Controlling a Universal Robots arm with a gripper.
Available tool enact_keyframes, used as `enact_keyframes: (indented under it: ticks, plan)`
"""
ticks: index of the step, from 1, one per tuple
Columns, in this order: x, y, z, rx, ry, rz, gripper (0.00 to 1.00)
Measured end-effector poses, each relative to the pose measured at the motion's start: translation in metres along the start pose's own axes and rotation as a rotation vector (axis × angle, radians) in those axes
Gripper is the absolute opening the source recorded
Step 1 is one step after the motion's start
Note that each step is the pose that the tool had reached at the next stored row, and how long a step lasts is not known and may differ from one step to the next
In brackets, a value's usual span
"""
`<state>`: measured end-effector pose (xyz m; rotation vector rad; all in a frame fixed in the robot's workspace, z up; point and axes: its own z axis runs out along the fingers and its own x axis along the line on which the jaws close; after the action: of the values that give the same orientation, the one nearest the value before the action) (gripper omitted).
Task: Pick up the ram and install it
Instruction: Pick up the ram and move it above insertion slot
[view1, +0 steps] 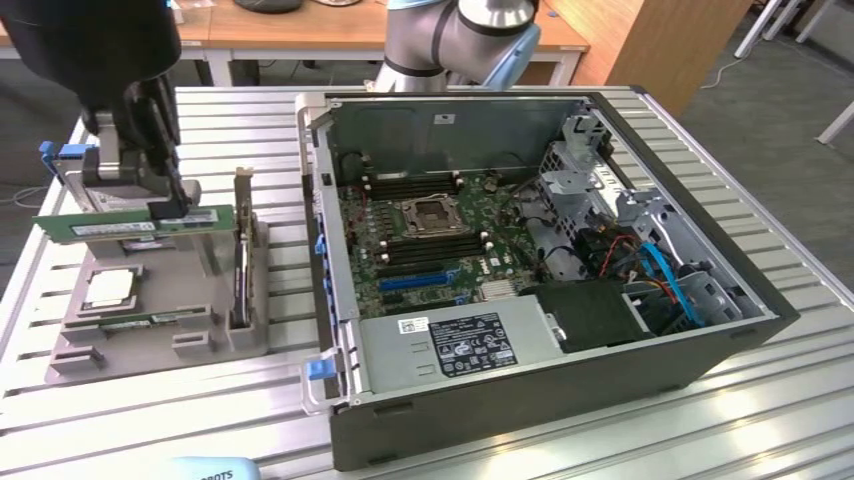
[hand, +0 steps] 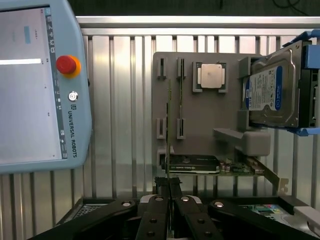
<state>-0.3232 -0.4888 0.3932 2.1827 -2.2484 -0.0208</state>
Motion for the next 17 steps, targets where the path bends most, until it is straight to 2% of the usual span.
enact_keyframes:
  ticks: [17]
  plan:
    - [-0.001, -0.0410, -0.0006, 0.0000, 0.0000, 0.000, 0.12]
